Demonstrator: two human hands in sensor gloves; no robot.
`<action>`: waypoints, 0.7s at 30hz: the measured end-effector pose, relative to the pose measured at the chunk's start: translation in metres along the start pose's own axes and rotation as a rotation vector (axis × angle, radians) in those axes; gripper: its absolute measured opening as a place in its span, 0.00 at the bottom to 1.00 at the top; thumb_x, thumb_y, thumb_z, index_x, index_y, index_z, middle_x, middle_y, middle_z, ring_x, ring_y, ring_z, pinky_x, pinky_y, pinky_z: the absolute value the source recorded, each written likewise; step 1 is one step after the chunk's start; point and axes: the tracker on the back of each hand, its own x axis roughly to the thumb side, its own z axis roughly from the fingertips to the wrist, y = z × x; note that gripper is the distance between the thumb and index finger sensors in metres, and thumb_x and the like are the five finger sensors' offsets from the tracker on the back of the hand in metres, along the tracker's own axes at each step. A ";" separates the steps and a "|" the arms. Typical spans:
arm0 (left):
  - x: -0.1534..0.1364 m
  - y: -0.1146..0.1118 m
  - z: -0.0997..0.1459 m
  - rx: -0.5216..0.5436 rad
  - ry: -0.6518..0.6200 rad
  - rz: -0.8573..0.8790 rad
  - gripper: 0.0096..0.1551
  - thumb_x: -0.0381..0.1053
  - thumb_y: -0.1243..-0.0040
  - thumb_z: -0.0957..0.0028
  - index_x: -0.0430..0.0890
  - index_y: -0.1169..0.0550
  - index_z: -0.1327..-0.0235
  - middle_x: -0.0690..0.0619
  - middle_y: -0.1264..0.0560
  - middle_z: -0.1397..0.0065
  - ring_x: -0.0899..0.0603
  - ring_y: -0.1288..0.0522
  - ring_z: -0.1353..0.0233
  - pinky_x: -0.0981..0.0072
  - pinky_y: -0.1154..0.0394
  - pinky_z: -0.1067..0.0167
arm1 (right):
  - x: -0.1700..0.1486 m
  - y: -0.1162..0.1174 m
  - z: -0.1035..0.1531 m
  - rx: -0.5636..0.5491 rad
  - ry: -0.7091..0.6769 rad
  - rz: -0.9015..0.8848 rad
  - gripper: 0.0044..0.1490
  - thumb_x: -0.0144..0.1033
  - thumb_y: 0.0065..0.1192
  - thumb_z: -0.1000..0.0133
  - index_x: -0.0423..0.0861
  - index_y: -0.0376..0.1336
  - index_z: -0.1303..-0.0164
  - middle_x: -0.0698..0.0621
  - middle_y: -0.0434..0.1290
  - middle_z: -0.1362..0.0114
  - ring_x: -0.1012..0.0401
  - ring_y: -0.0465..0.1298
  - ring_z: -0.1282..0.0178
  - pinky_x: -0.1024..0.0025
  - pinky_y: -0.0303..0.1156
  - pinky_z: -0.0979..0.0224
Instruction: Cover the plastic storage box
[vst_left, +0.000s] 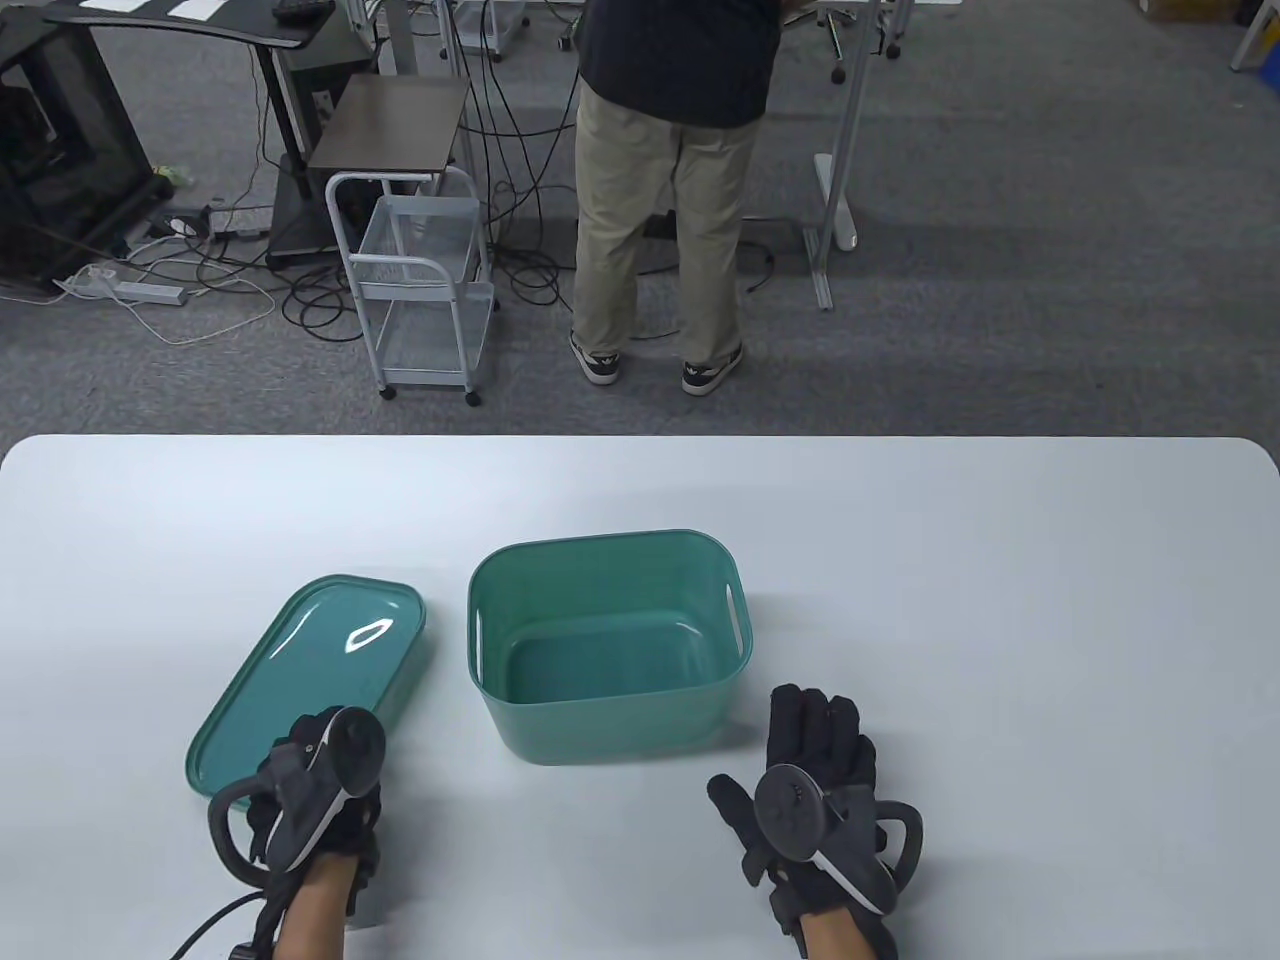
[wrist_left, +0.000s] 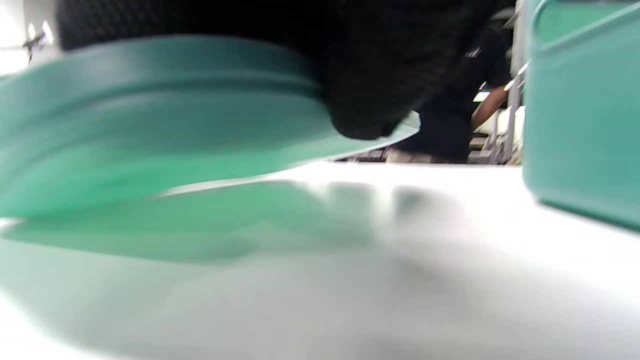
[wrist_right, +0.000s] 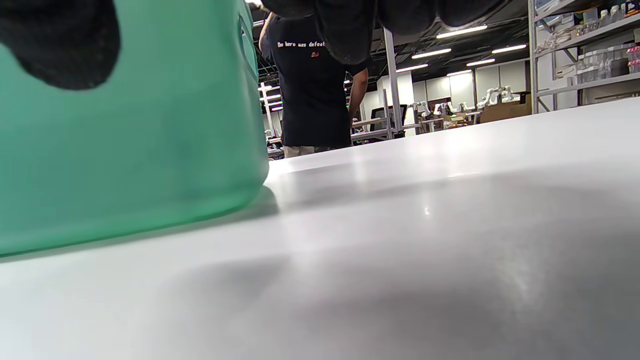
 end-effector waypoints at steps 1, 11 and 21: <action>0.001 0.002 0.001 0.030 -0.006 -0.005 0.28 0.49 0.30 0.51 0.39 0.21 0.40 0.40 0.20 0.41 0.37 0.17 0.48 0.48 0.20 0.49 | 0.000 0.000 0.000 0.001 0.000 -0.001 0.69 0.74 0.56 0.49 0.38 0.39 0.15 0.31 0.50 0.11 0.31 0.48 0.15 0.32 0.51 0.22; -0.026 0.045 0.023 0.543 0.090 0.165 0.28 0.44 0.41 0.57 0.44 0.28 0.40 0.43 0.26 0.38 0.39 0.22 0.45 0.43 0.25 0.41 | -0.001 -0.003 0.001 0.001 -0.011 -0.055 0.68 0.73 0.55 0.49 0.38 0.39 0.15 0.31 0.51 0.11 0.30 0.48 0.15 0.33 0.52 0.22; 0.044 0.145 0.061 0.882 -0.214 0.318 0.27 0.46 0.40 0.56 0.50 0.28 0.41 0.49 0.26 0.36 0.42 0.22 0.40 0.48 0.26 0.34 | -0.002 -0.005 0.002 -0.006 -0.019 -0.079 0.68 0.73 0.55 0.48 0.38 0.39 0.15 0.31 0.51 0.12 0.30 0.48 0.15 0.33 0.52 0.22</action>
